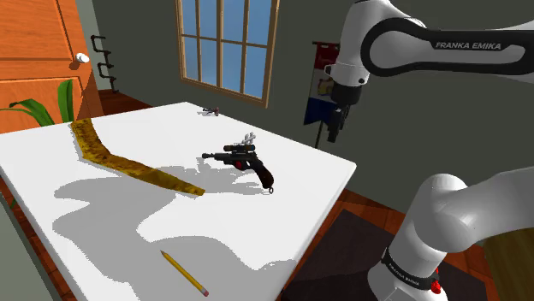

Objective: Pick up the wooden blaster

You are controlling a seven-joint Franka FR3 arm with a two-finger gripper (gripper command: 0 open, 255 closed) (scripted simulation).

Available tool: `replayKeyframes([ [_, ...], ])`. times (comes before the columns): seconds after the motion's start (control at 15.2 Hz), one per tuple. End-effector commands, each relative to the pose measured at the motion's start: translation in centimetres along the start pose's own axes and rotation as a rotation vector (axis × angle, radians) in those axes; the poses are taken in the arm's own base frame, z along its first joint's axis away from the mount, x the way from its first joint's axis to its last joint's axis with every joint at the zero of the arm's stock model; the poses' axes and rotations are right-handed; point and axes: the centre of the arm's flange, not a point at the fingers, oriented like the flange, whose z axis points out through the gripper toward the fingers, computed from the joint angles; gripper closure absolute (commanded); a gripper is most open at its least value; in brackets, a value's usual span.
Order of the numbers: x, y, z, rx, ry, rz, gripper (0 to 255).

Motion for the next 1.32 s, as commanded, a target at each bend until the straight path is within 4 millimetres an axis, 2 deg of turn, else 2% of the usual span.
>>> replayKeyframes([
  [0.0, 0.0, 0.0, 0.0, 0.0, 0.0, 0.0, 0],
  [1.25, 23.1, -12.9, 0.6, 0.075, -0.161, 0.041, 0],
])
